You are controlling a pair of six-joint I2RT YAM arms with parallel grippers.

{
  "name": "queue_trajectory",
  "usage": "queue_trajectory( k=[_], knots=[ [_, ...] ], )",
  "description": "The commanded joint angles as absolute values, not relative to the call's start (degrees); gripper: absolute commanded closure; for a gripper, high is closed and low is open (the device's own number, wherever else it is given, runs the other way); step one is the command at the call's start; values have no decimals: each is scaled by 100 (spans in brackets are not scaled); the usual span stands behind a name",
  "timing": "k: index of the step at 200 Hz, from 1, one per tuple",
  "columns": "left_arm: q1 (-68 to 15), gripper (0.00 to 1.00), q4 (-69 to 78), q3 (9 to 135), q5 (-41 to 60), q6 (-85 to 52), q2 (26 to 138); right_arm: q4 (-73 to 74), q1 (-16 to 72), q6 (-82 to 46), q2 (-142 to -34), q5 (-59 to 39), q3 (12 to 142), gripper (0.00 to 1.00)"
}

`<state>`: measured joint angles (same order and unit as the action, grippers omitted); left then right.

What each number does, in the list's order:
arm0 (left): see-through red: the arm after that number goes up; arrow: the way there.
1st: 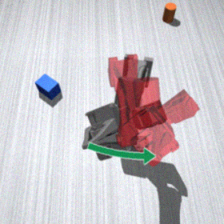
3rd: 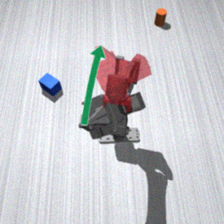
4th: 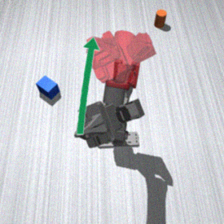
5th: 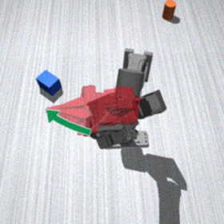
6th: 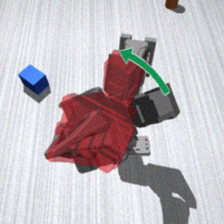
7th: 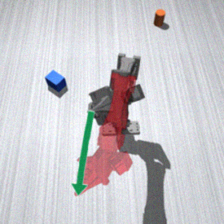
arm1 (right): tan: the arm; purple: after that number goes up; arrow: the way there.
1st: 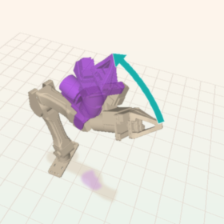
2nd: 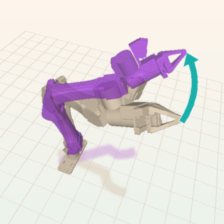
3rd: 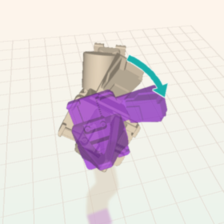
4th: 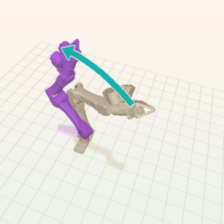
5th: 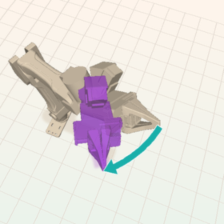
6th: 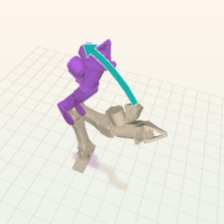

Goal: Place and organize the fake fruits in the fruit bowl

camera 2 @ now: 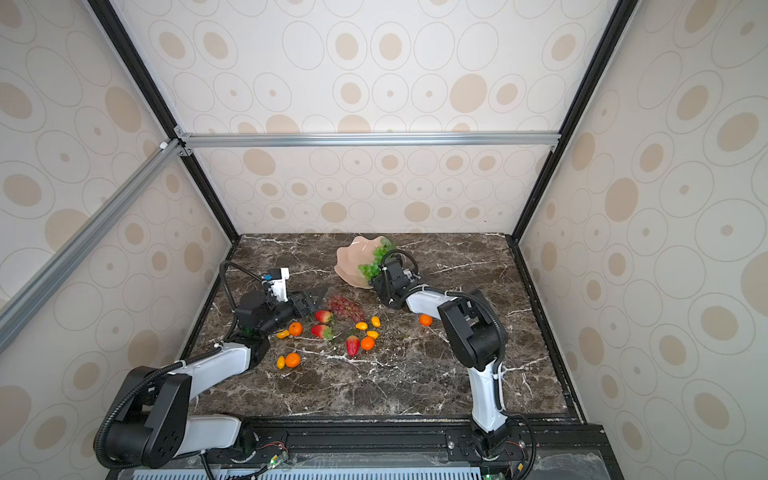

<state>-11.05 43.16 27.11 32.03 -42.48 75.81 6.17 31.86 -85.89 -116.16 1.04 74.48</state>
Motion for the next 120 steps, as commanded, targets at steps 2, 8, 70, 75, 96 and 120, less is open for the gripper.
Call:
queue_trajectory(
  k=[2,8,70,75,96,120],
  knots=[
    [-1036,2,4511,2733,3225,-4315,7563,718,3228,-8963,-11733,66,7514,77],
    [-1033,2,4509,2735,3226,-4315,7563,725,3229,-8991,-11724,62,7508,78],
    [-1002,2,4518,2795,3269,-4359,7565,822,3218,-9149,-11598,29,7420,93],
    [-1000,2,4525,2803,3270,-4355,7571,814,3225,-9168,-11590,19,7406,93],
    [-1001,2,4550,2830,3302,-4368,7602,780,3224,-9217,-11570,9,7377,96],
    [-1006,2,4553,2839,3327,-4402,7606,721,3207,-9208,-11493,38,7361,97]
  ],
)
